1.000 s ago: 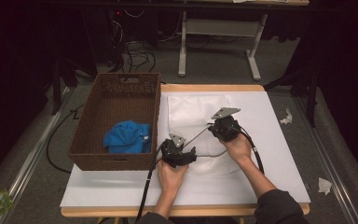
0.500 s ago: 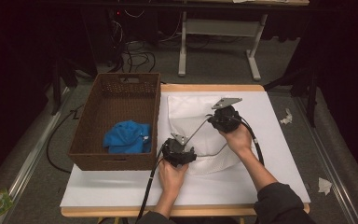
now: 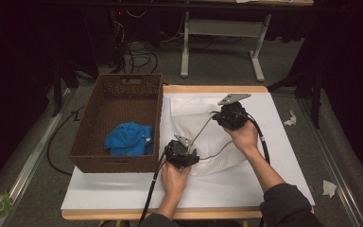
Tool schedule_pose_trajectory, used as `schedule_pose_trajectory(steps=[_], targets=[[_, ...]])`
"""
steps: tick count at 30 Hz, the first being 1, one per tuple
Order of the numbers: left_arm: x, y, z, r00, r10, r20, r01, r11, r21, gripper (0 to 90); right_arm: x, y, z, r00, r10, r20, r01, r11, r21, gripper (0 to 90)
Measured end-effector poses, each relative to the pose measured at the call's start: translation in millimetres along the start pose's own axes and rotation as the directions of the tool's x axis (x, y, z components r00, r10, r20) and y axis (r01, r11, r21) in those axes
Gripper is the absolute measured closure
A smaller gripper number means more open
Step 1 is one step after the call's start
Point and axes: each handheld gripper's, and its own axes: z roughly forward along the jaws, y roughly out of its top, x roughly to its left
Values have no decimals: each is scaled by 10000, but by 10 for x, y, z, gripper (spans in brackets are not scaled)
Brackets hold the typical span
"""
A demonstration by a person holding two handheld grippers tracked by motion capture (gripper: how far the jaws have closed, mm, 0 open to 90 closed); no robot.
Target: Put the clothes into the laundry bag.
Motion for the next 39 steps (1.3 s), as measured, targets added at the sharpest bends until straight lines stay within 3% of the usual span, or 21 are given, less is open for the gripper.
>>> schedule_pose_trajectory(steps=[5, 7, 11, 16, 19, 23, 27, 29, 31, 39], targets=[[-5, 2, 0, 9999, 122, -45, -122, 9999, 8, 252, -6, 31, -137, 9999, -139, 37, 140, 9996, -245, 891], [-19, 3, -6, 9991, 417, -29, -417, 9991, -26, 266, -9, 37, -145, 10000, -91, 41, 92, 9996, -256, 893], [-3, 9, -1, 9991, 411, 98, -411, 9992, 5, 278, 8, 42, -127, 9998, -148, 126, 150, 9998, -147, 894], [-8, 39, -2, 9971, 757, 92, -758, 9970, 147, 277, 8, 55, -108, 9997, -45, 242, 44, 10000, 27, 894], [-31, 42, -11, 9936, 1128, 37, -1128, 9936, 95, 297, -12, 49, -117, 9995, -24, 320, 22, 10000, 43, 894], [8, 44, -4, 9958, 872, 274, -876, 9961, 116, 302, -23, 15, -148, 9993, -53, 374, 53, 10000, -21, 894], [-15, 63, -11, 9942, 1060, 177, -1063, 9942, 176, 315, -34, -6, -162, 9993, -54, 380, 55, 10000, -16, 894], [-16, 92, -17, 9946, 971, 372, -982, 9947, 292, 319, -35, -5, -155, 9992, -29, 408, 29, 10000, 10, 894], [-8, 119, -63, 9946, 872, 560, -884, 9959, 208, 311, -20, -1, -137, 9993, -58, 382, 56, 10000, 54, 894], [-45, 203, -288, 9885, 1399, 568, -1394, 9902, -125, 272, 88, 49, -39, 9994, -235, 271, 230, 9996, 175, 895]])
